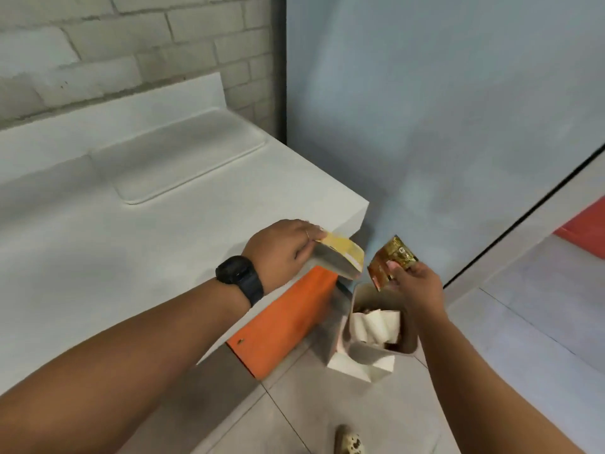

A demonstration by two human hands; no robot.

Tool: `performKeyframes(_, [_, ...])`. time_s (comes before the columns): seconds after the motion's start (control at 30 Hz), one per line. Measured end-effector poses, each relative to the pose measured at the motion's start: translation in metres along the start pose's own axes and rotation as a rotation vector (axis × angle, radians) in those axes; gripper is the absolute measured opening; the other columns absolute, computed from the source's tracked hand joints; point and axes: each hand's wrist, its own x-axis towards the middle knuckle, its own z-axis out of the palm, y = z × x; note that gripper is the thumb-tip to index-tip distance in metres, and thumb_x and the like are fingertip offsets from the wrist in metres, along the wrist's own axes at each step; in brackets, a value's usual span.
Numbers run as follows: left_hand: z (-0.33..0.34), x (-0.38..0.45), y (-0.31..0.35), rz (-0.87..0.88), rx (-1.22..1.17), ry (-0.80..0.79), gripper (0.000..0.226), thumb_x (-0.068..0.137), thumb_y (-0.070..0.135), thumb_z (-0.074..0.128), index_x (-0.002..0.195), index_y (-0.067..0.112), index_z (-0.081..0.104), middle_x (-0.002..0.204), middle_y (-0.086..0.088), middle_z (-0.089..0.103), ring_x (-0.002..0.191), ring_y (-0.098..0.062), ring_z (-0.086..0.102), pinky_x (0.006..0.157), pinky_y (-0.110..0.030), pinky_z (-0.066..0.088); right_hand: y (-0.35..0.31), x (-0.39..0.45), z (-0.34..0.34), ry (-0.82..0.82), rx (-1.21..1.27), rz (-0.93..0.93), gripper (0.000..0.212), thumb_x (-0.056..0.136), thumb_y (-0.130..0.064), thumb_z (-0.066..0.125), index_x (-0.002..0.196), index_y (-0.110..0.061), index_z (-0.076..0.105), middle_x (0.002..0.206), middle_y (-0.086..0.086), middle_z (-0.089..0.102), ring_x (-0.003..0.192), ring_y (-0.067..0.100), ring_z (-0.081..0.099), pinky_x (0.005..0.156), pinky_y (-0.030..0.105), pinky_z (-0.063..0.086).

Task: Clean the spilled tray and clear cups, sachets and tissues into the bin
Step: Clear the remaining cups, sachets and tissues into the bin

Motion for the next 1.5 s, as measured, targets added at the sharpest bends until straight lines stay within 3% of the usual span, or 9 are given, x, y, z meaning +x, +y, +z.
performKeyframes(0.13, [0.069, 0.033, 0.035, 0.084, -0.017, -0.119, 0.041, 0.091, 0.033, 0.035, 0.113, 0.025, 0.068, 0.122, 0.009, 0.065, 0.113, -0.015, 0.06, 0.096, -0.025, 0.046, 0.056, 0.045, -0.041, -0.001, -0.218, 0.051, 0.013, 0.089, -0.027, 0.063, 0.087, -0.014, 0.067, 0.075, 0.001, 0.065, 0.072, 0.019, 0.06, 0.062, 0.026, 0.041])
performKeyframes(0.47, [0.202, 0.065, 0.055, 0.08, -0.069, -0.256, 0.027, 0.089, 0.024, 0.05, 0.095, 0.021, 0.076, 0.106, 0.007, 0.072, 0.099, -0.013, 0.067, 0.085, -0.02, 0.048, 0.181, 0.105, -0.07, -0.268, -0.357, 0.305, 0.026, 0.088, -0.028, 0.064, 0.11, -0.014, 0.068, 0.106, 0.006, 0.069, 0.103, 0.025, 0.064, 0.09, 0.032, 0.046])
performKeyframes(0.6, [0.246, 0.08, 0.056, 0.028, -0.065, -0.28, 0.034, 0.087, 0.029, 0.044, 0.087, 0.018, 0.076, 0.106, -0.001, 0.073, 0.094, -0.023, 0.069, 0.083, -0.031, 0.056, 0.208, 0.108, -0.092, -0.332, -0.339, 0.351, 0.006, 0.088, -0.028, 0.064, 0.09, -0.025, 0.068, 0.091, 0.008, 0.071, 0.089, 0.027, 0.068, 0.075, 0.034, 0.047])
performKeyframes(0.67, [0.269, 0.081, 0.058, -0.011, -0.029, -0.419, 0.03, 0.092, 0.026, 0.047, 0.107, 0.019, 0.073, 0.126, -0.004, 0.064, 0.114, -0.026, 0.061, 0.097, -0.031, 0.046, 0.215, 0.112, -0.099, -0.331, -0.341, 0.365, 0.002, 0.089, -0.028, 0.064, 0.087, -0.028, 0.065, 0.087, 0.005, 0.069, 0.086, 0.026, 0.069, 0.073, 0.03, 0.045])
performKeyframes(0.77, [0.292, 0.061, 0.06, -0.007, 0.073, -0.832, 0.045, 0.096, 0.029, 0.046, 0.141, 0.024, 0.045, 0.155, -0.002, 0.028, 0.144, -0.022, 0.022, 0.117, -0.027, 0.011, 0.219, 0.117, -0.1, -0.358, -0.369, 0.364, 0.001, 0.088, -0.029, 0.065, 0.086, -0.029, 0.065, 0.088, 0.005, 0.07, 0.09, 0.03, 0.069, 0.082, 0.036, 0.051])
performKeyframes(0.93, [0.269, 0.033, 0.064, -0.04, 0.167, -1.055, 0.048, 0.097, 0.035, 0.044, 0.142, 0.022, 0.042, 0.15, -0.006, 0.036, 0.142, -0.026, 0.025, 0.115, -0.034, 0.021, 0.196, 0.121, -0.084, -0.417, -0.387, 0.242, 0.007, 0.09, -0.028, 0.062, 0.091, -0.024, 0.067, 0.096, 0.006, 0.068, 0.092, 0.024, 0.065, 0.087, 0.034, 0.049])
performKeyframes(1.2, [0.2, 0.033, 0.033, -0.249, 0.109, -0.848, 0.049, 0.096, 0.043, 0.045, 0.141, 0.024, 0.044, 0.15, -0.002, 0.036, 0.14, -0.022, 0.029, 0.116, -0.034, 0.022, 0.132, 0.116, -0.018, -0.507, -0.279, 0.083, 0.014, 0.092, -0.022, 0.061, 0.103, -0.018, 0.069, 0.091, -0.002, 0.062, 0.088, 0.014, 0.056, 0.085, 0.025, 0.045])
performKeyframes(1.33, [0.152, 0.023, 0.021, -0.297, 0.042, -0.684, 0.049, 0.095, 0.044, 0.048, 0.14, 0.025, 0.044, 0.148, 0.0, 0.039, 0.136, -0.018, 0.036, 0.114, -0.032, 0.026, 0.096, 0.099, 0.014, -0.518, -0.204, -0.012, 0.008, 0.083, -0.029, 0.068, 0.076, -0.03, 0.072, 0.077, -0.007, 0.064, 0.081, 0.017, 0.057, 0.087, 0.042, 0.045])
performKeyframes(1.5, [0.085, 0.0, 0.02, -0.328, -0.101, -0.498, 0.043, 0.094, 0.041, 0.051, 0.134, 0.026, 0.051, 0.137, 0.001, 0.05, 0.128, -0.015, 0.046, 0.108, -0.027, 0.033, 0.029, 0.059, 0.049, -0.569, -0.156, -0.069, 0.013, 0.091, -0.026, 0.06, 0.08, -0.026, 0.067, 0.076, 0.001, 0.067, 0.075, 0.019, 0.062, 0.077, 0.037, 0.049])
